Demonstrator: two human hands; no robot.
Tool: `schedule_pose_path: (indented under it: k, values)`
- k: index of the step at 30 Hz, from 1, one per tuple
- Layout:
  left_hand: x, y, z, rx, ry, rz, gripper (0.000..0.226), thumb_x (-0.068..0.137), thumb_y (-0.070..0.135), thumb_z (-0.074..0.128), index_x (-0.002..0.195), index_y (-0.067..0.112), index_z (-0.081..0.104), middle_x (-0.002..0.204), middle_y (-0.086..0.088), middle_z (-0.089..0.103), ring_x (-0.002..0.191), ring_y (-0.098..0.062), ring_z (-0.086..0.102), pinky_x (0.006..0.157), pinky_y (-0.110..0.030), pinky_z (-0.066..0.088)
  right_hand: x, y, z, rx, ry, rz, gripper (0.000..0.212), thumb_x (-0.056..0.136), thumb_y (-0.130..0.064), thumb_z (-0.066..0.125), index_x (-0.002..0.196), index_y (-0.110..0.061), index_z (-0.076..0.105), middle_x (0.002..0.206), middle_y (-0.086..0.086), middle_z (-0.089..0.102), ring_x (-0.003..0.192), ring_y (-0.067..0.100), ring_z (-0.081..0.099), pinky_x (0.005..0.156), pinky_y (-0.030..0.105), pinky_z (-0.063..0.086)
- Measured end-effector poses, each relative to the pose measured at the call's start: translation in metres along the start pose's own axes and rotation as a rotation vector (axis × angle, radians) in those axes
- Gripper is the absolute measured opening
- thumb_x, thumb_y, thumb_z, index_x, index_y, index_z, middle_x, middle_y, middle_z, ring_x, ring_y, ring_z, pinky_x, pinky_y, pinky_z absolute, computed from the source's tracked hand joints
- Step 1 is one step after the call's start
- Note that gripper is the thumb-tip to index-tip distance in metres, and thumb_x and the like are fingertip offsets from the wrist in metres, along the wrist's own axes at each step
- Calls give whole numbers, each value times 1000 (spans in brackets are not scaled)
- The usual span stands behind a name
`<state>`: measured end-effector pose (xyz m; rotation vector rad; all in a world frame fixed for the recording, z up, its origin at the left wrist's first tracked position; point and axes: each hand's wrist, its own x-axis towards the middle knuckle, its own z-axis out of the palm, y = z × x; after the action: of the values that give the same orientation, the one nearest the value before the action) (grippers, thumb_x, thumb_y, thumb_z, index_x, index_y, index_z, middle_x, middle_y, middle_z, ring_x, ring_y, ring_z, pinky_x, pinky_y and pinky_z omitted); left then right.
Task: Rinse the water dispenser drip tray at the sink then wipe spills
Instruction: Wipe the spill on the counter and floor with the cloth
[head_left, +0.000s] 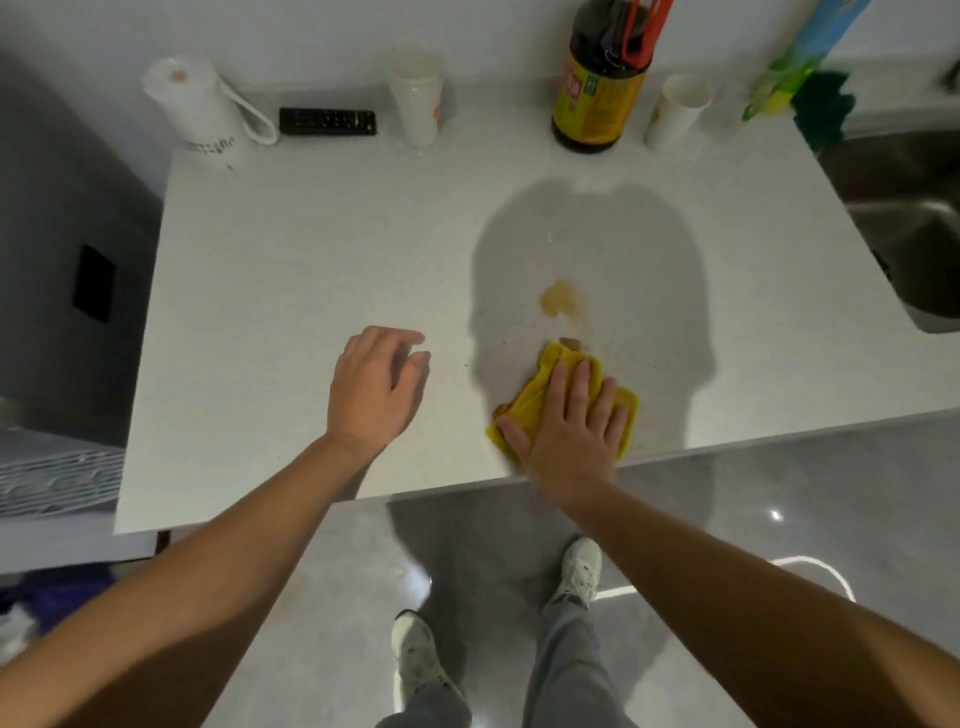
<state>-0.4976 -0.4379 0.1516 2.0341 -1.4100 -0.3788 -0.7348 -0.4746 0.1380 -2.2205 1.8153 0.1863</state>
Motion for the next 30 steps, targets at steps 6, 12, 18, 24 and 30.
schedule_pose_path:
  k: [6, 12, 18, 24, 30]
  values:
    - [-15, 14, -16, -133, 39, -137, 18, 102, 33, 51, 107, 33, 69, 101, 19, 70, 94, 1, 63, 83, -19, 48, 28, -68, -17, 259, -95, 262, 102, 93, -80, 19, 161, -13, -18, 170, 13, -20, 153, 46, -21, 121, 62, -13]
    - [-25, 109, 29, -263, -239, -178, 21, 93, 26, 54, 94, 18, 73, 82, -1, 73, 80, -24, 67, 80, -35, 55, 47, -27, -75, 580, -292, 146, 70, 103, -53, 41, 161, -16, 25, 169, 16, 18, 155, 39, 14, 123, 53, 9]
    - [13, 120, 57, 393, -217, -174, 58, 102, 62, 38, 119, 11, 60, 120, -13, 60, 108, -34, 59, 88, -45, 50, 75, 109, -93, 277, -33, -49, 54, 99, -33, 47, 147, -9, 46, 146, 20, 49, 133, 41, 44, 112, 49, 35]
    - [67, 88, 76, 667, -330, -138, 79, 103, 61, 22, 162, 9, 17, 166, -21, 22, 153, -40, 20, 126, -53, 14, 112, 209, -78, -49, 25, -290, 75, 104, -53, 31, 164, -11, 14, 172, 13, 12, 159, 32, 8, 127, 51, 11]
    - [128, 67, 78, 654, -613, 481, 84, 99, 66, 13, 165, 16, 2, 172, -15, -4, 159, -36, -7, 129, -53, 3, 121, 223, -59, -75, 74, -348, 77, 104, -59, 19, 165, -16, 2, 173, 9, 0, 159, 25, -3, 128, 51, 9]
